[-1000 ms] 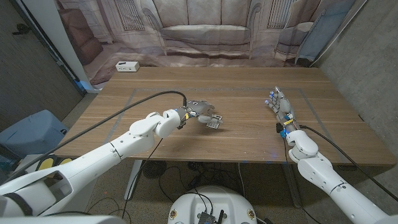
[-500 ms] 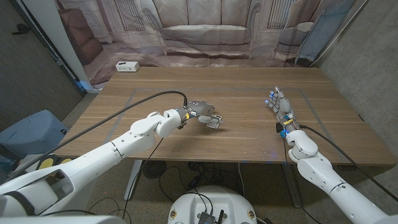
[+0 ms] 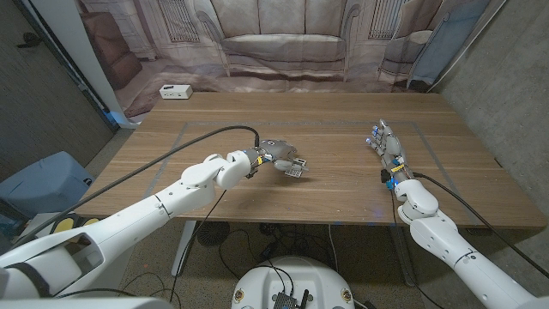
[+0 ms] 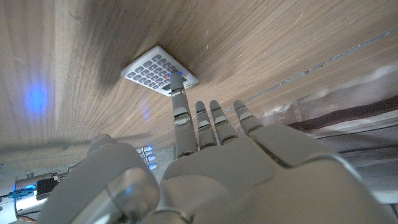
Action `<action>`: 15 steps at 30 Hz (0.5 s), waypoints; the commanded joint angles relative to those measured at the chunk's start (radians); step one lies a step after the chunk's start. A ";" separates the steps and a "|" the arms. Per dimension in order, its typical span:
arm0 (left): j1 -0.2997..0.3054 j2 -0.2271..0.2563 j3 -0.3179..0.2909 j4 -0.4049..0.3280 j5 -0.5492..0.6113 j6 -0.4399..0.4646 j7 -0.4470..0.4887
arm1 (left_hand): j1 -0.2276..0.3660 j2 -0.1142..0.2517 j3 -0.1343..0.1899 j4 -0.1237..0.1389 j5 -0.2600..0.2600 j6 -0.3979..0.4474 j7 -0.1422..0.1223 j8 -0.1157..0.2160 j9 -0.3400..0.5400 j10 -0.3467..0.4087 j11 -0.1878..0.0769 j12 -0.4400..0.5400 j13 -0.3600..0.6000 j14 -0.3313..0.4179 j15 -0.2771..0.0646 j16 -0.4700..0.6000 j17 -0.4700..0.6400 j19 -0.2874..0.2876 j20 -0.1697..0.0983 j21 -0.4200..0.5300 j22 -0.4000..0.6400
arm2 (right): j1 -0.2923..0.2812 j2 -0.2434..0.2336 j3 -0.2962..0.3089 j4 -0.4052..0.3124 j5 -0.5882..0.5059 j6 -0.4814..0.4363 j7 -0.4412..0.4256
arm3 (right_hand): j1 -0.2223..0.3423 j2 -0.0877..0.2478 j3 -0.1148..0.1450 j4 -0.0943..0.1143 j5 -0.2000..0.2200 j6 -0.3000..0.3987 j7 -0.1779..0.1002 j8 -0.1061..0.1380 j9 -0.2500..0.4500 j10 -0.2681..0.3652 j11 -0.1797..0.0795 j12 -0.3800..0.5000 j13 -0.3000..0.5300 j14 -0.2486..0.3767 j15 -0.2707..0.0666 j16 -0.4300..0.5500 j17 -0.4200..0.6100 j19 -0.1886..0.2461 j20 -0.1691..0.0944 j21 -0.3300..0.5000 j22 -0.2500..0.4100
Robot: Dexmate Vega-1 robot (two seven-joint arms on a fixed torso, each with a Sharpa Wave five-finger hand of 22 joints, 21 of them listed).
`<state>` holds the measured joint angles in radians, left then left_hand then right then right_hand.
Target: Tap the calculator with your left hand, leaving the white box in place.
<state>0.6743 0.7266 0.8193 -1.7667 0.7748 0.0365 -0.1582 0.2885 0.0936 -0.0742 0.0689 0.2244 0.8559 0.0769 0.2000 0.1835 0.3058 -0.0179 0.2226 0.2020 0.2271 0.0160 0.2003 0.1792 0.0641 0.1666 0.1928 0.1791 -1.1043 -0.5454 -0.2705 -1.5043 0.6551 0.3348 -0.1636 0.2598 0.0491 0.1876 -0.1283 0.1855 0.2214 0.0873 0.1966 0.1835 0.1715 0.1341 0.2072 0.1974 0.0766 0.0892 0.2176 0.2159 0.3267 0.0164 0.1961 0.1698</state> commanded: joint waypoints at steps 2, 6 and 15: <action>0.002 -0.004 0.006 0.001 0.003 0.023 -0.010 | 0.005 0.006 -0.001 -0.002 0.003 0.013 -0.001 0.005 0.003 0.016 0.001 0.007 0.004 0.009 -0.003 0.003 0.002 -0.002 0.010 0.008 0.004 | 0.002 -0.001 0.000 0.002 0.003 -0.001 0.002 | -0.002 0.004 -0.005 0.001 -0.002 0.009 0.002 0.000 0.005 0.007 -0.001 -0.002 0.003 -0.002 0.006 -0.004 0.003 0.005 0.004 -0.002 0.003; -0.001 -0.005 0.011 0.003 0.004 0.026 -0.017 | 0.005 0.006 -0.001 -0.002 0.003 0.015 -0.002 0.005 0.003 0.017 0.001 0.008 0.004 0.011 -0.004 0.003 0.002 -0.002 0.010 0.008 0.004 | 0.001 -0.003 0.002 0.001 0.004 -0.001 0.002 | -0.002 0.004 -0.006 0.001 -0.002 0.009 0.003 -0.001 0.005 0.008 0.000 -0.002 0.003 -0.003 0.006 -0.004 0.003 0.005 0.004 -0.002 0.003; -0.003 -0.006 0.021 -0.001 0.017 0.038 -0.035 | 0.006 0.008 -0.003 -0.001 0.003 0.055 0.003 0.017 0.003 0.050 -0.003 0.019 0.004 0.030 -0.012 0.005 0.002 -0.001 0.011 0.009 0.005 | 0.001 -0.003 0.005 0.002 0.008 -0.001 0.004 | -0.003 0.004 -0.006 0.001 -0.002 0.009 0.002 -0.001 0.005 0.008 -0.001 -0.002 0.003 -0.001 0.007 -0.003 0.003 0.005 0.004 -0.002 0.003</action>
<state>0.6733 0.7232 0.8298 -1.7672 0.7796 0.0570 -0.1705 0.2884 0.0936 -0.0742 0.0690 0.2244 0.8939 0.0786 0.2045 0.1832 0.3405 -0.0193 0.2304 0.2020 0.2453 0.0093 0.2003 0.1792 0.0641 0.1666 0.1928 0.1791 -1.1030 -0.5462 -0.2705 -1.5024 0.6586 0.3351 -0.1616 0.2597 0.0491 0.1857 -0.1302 0.1855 0.2214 0.0873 0.1966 0.1836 0.1714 0.1340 0.2072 0.1974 0.0766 0.0891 0.2176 0.2158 0.3267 0.0164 0.1961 0.1698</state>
